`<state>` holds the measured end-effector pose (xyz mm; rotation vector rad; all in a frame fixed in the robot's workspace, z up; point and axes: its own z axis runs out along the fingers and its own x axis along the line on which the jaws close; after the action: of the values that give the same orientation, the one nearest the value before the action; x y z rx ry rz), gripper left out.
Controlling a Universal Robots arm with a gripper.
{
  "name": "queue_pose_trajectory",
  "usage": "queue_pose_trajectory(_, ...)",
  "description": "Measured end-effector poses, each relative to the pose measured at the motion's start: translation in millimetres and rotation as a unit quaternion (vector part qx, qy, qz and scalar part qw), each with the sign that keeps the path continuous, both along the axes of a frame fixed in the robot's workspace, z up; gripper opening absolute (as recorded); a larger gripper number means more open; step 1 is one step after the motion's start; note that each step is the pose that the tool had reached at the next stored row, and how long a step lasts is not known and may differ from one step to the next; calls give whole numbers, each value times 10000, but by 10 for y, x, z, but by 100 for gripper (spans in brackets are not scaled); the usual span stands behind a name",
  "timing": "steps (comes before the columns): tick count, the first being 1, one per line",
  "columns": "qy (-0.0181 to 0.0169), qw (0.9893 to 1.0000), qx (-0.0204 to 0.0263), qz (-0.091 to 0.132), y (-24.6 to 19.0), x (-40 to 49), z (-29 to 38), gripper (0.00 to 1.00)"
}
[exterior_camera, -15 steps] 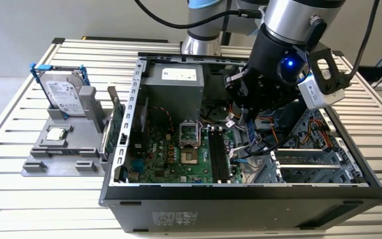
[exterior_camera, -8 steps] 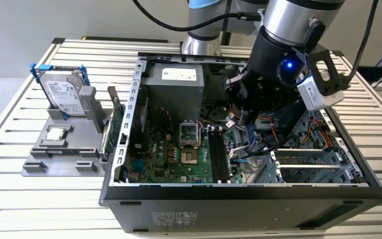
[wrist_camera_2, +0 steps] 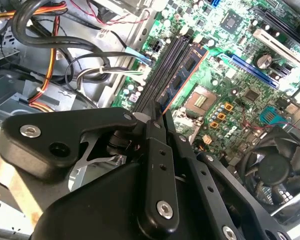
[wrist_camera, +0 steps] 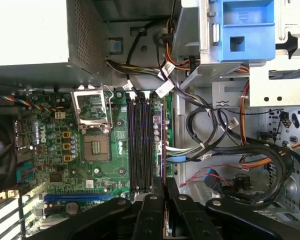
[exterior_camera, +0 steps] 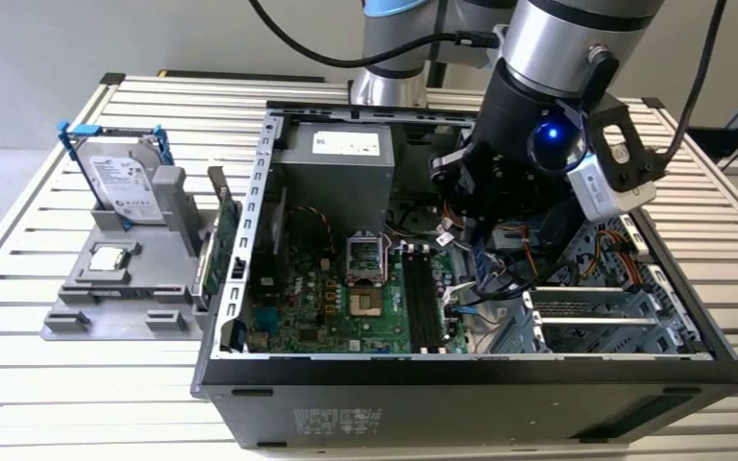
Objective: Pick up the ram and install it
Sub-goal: 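Insert the ram into the slot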
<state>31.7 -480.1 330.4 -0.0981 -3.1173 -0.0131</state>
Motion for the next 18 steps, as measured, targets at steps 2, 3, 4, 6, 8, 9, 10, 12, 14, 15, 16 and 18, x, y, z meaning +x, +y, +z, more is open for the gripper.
queue_pose_trajectory(2, 0, 10000, 0, 0, 0, -13, -14, 0)
queue_pose_trajectory(3, 0, 10000, 0, 0, 0, -17, -18, 0)
queue_pose_trajectory(4, 0, 10000, 0, 0, 0, -22, -25, 0)
queue_pose_trajectory(6, 0, 10000, 0, 0, 0, -34, -46, 0)
queue_pose_trajectory(8, 0, 10000, -1, 1, 0, -39, -51, 0)
queue_pose_trajectory(9, 0, 10000, 0, 0, 0, -41, -52, 0)
queue_pose_trajectory(10, 0, 10000, 0, 0, 0, -42, -53, 0)
queue_pose_trajectory(12, 0, 10000, 0, 0, 1, -43, -54, 0)
queue_pose_trajectory(14, 0, 10000, 0, 0, 0, -47, -56, 0)
queue_pose_trajectory(15, 0, 10000, 0, -1, 0, -49, -56, 0)
queue_pose_trajectory(16, 0, 10000, 0, 0, 0, -51, -56, 0)
queue_pose_trajectory(18, 0, 10000, 1, 0, 0, -54, -56, 0)
